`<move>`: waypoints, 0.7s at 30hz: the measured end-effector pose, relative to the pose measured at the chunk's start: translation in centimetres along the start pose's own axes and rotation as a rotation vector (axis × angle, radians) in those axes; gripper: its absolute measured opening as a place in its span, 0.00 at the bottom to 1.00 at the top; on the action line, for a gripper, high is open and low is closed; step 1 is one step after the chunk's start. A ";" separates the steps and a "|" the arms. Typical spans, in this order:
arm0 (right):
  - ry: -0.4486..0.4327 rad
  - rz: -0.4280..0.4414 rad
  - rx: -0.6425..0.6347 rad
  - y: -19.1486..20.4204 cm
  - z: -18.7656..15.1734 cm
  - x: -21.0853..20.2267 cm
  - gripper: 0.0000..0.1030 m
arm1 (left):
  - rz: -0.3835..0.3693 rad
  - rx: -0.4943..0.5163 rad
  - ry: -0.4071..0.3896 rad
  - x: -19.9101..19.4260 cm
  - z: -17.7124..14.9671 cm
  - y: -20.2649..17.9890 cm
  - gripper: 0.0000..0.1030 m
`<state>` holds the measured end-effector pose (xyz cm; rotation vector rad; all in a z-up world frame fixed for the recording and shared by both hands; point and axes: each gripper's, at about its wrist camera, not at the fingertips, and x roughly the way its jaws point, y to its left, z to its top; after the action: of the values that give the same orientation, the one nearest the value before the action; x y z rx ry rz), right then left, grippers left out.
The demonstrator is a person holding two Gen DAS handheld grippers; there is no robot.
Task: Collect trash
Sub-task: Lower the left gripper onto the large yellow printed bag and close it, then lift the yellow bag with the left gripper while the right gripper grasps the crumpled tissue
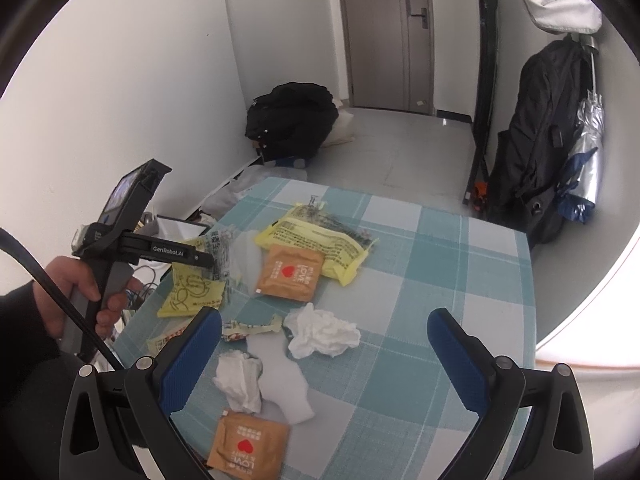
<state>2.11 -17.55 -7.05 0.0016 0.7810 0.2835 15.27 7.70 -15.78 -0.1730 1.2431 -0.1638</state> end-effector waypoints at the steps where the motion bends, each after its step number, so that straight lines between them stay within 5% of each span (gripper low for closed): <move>1: -0.002 0.001 0.003 -0.1 0.0 -0.1 1.00 | -0.004 -0.004 -0.001 0.1 -0.1 0.0 0.74; 4: -0.005 0.006 0.014 -0.4 0.1 -0.3 1.00 | -0.010 -0.007 -0.029 -0.4 -0.1 0.1 0.62; 6: -0.002 0.006 0.019 -0.5 0.1 -0.2 1.00 | -0.016 -0.008 -0.059 -0.7 0.0 0.0 0.41; 21: -0.001 -0.004 0.012 -0.2 0.0 0.1 1.00 | -0.007 -0.084 -0.121 -1.3 0.5 1.6 0.15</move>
<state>2.22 -17.72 -7.08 0.0114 0.7818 0.2747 15.36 9.59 -14.83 -0.2565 1.1298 -0.1052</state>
